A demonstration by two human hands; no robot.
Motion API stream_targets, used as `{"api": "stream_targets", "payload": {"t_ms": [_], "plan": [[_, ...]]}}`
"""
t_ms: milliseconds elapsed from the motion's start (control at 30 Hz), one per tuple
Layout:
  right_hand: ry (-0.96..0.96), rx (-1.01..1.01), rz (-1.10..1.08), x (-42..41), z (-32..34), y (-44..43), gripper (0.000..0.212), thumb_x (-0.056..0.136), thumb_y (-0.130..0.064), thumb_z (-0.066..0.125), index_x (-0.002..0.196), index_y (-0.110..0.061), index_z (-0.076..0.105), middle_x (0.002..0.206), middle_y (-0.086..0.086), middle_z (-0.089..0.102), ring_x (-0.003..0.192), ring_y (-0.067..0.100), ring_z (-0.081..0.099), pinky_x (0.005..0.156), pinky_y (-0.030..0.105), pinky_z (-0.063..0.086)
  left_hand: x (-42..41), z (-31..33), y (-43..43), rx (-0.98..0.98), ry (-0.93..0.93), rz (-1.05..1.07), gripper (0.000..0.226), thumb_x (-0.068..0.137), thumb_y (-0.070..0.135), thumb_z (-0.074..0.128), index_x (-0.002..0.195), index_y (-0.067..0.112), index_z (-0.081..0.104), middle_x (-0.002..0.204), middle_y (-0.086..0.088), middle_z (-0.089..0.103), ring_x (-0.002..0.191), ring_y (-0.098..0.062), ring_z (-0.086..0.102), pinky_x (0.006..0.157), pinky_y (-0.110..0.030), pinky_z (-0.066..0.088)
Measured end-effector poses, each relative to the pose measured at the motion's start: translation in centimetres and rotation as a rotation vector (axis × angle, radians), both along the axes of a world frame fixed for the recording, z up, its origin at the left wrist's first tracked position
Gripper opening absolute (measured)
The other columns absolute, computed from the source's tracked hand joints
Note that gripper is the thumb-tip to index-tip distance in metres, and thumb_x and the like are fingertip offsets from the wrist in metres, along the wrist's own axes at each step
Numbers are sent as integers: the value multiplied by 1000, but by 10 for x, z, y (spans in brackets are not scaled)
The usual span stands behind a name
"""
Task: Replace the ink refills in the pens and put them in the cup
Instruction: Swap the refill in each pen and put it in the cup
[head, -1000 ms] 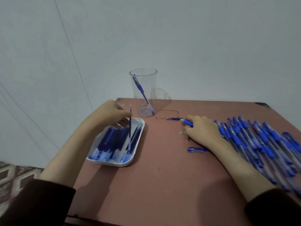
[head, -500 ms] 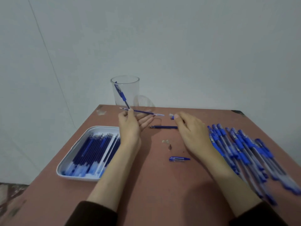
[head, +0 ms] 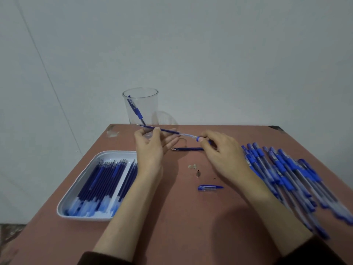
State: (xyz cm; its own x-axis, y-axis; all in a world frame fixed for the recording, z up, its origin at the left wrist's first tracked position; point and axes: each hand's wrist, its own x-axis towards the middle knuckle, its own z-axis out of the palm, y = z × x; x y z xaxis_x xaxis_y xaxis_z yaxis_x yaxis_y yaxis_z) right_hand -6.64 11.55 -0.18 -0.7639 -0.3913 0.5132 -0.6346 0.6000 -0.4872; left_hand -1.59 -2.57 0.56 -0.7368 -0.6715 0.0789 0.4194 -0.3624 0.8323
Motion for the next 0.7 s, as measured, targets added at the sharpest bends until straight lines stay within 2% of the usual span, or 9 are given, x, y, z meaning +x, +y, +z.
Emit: {"api": "stream_targets", "payload": {"t_ms": [133, 267, 367, 433, 500, 600, 700], "plan": [[-4, -9, 11, 0, 0, 0, 20, 96, -27, 48, 98, -20, 67, 75, -9, 55, 78, 14, 49, 67, 29, 30, 0, -1, -2, -17, 0, -9, 14, 99, 5, 42, 111, 8, 35, 72, -12, 58, 64, -23, 71, 63, -28, 59], [10, -2, 18, 1, 0, -1, 20, 95, -27, 50, 101, -21, 68, 81, -6, 62, 80, 13, 52, 69, 30, 36, 1, -2, -2, -37, -8, -31, 14, 99, 5, 41, 111, 8, 35, 74, -14, 60, 65, -24, 71, 64, -30, 60], [8, -13, 41, 1, -2, -2, 19, 94, -29, 52, 102, -23, 69, 86, -7, 64, 80, 11, 52, 70, 29, 40, 1, -3, -1, -70, -38, -97, 12, 98, 5, 42, 108, 8, 37, 84, -22, 66, 70, -27, 72, 64, -28, 59], [-4, -40, 72, 1, -4, -5, 18, 93, -28, 54, 102, -24, 69, 88, -7, 66, 81, 11, 55, 73, 31, 44, 1, -5, 3, -137, -86, -161, 7, 98, 6, 45, 103, 7, 41, 87, -21, 68, 75, -27, 72, 67, -27, 59], [-39, -119, 97, 1, -4, -7, 17, 93, -25, 56, 101, -22, 71, 88, -6, 68, 81, 10, 58, 74, 31, 47, 1, -8, 7, -240, -128, -201, 5, 97, 8, 50, 100, 9, 46, 92, -20, 68, 86, -26, 70, 76, -30, 59], [-158, -293, 113, 1, -2, -7, 14, 92, -20, 58, 95, -22, 71, 76, -11, 65, 71, 2, 56, 65, 16, 42, 2, -10, 7, -337, -152, -288, 10, 91, 11, 61, 99, 14, 55, 97, -14, 69, 95, -21, 68, 84, -32, 56], [-300, -485, 138, -1, 3, -4, 15, 94, -19, 55, 90, -25, 68, 65, -8, 59, 63, 5, 52, 61, 19, 41, 7, -7, 4, -476, -171, -366, 12, 87, 8, 65, 98, 14, 63, 95, -8, 70, 84, -10, 67, 74, -22, 56]]}}
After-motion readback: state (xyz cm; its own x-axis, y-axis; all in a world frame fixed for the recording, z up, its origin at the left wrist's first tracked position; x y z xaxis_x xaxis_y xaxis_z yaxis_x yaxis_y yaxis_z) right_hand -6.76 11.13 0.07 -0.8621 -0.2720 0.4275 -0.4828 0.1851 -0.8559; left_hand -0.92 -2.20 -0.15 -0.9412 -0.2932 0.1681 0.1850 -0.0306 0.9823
